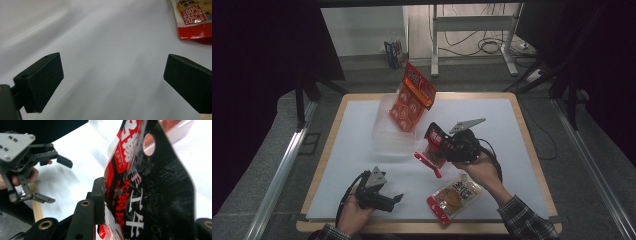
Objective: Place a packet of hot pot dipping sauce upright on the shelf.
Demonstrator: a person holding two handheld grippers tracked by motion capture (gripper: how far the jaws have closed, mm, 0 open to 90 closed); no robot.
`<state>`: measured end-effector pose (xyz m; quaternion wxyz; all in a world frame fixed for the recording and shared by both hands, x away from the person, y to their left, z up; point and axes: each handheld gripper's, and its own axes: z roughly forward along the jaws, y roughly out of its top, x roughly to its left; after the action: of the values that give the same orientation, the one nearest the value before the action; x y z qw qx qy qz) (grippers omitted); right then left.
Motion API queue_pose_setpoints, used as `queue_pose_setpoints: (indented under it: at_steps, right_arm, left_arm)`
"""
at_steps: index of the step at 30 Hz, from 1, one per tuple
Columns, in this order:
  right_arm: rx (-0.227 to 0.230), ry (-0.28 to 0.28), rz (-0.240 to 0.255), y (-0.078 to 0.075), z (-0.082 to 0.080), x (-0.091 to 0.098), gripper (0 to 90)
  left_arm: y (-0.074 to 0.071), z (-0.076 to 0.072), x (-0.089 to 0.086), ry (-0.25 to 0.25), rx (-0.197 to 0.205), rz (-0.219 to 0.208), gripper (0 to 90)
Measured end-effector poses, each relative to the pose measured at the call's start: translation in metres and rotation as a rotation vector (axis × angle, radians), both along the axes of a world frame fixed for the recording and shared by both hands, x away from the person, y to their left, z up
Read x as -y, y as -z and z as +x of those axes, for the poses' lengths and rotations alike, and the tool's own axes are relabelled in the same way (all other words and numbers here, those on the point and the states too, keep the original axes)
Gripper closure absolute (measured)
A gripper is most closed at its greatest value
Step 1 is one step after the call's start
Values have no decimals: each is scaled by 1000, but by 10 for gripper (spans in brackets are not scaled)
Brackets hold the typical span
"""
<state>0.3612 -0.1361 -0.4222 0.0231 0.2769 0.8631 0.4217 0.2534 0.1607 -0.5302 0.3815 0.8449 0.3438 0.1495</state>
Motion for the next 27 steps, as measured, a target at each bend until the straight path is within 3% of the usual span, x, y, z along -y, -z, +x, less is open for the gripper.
queue_pose_setpoints:
  at_steps: [9,13,27]
  right_arm:
    - [38,35,-9,-8,19,2,688]
    - [61,33,-26,-9,26,-2,688]
    - [80,17,-72,-7,50,-24,688]
  left_arm:
    - [1,0,1,0,-3,15,25]
    - [2,0,1,-3,4,21,25]
    - [2,0,2,-2,9,22,24]
